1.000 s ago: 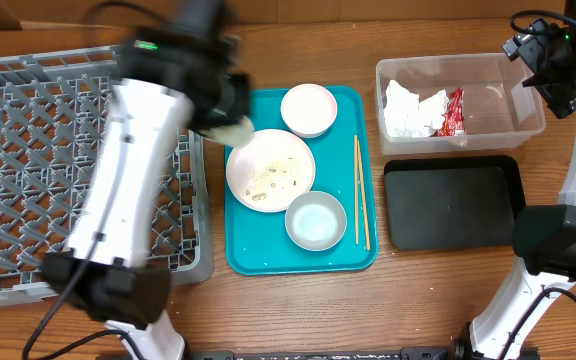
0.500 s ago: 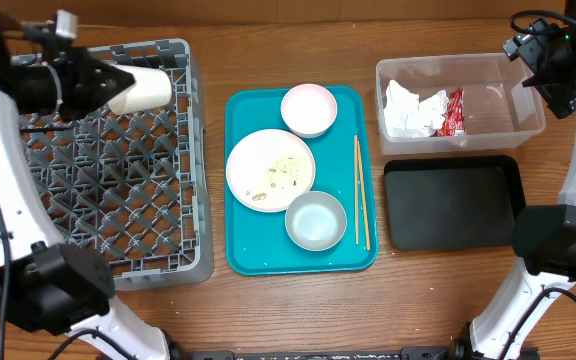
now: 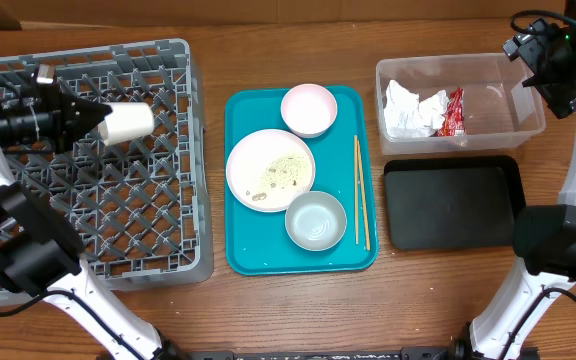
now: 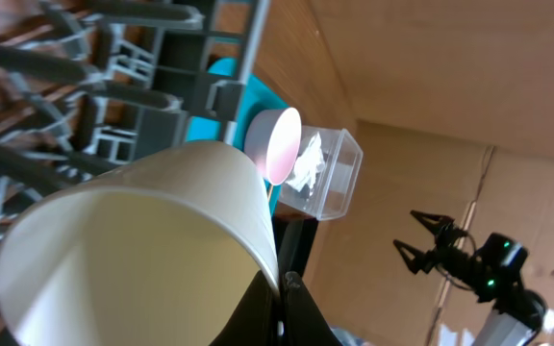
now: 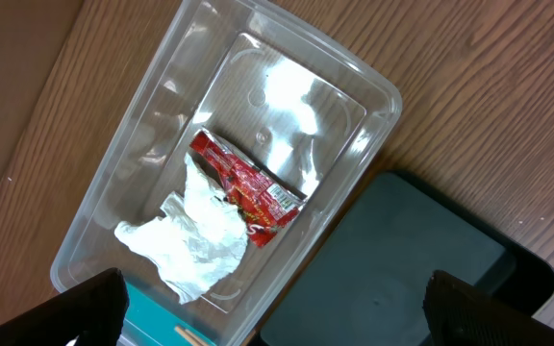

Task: Sort waste into correct bins and load items into the dishwasher
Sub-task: 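Carry the white cup over the dish rack with the left gripper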

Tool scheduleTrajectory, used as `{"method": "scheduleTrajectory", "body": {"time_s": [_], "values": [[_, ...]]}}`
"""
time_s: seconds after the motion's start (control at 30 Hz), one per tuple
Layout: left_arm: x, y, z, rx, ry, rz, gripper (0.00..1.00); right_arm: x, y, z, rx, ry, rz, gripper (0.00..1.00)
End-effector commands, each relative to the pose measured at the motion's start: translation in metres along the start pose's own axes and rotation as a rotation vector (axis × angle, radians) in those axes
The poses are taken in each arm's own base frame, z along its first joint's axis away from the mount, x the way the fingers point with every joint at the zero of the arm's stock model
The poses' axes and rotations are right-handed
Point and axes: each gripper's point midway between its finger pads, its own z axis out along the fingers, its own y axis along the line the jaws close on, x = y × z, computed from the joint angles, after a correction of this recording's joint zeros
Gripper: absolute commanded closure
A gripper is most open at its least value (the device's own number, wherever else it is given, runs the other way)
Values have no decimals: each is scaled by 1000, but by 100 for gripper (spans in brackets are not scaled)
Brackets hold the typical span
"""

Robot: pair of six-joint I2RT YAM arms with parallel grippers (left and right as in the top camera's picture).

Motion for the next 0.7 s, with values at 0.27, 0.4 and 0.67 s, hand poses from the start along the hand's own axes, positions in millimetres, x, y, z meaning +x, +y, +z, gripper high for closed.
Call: {"method": "scheduleTrajectory", "body": {"time_s": [0.27,0.4,0.67], "values": [[-15,11,4,164,-12,51,96,-3,-1,-3,0,-15,7,0],[-19,12,5,166,-22,84,96,-3,-1,-3,0,-15,7,0],[-18,9,14,159,-12,168,96,-3,-1,-3,0,-15,7,0]]}}
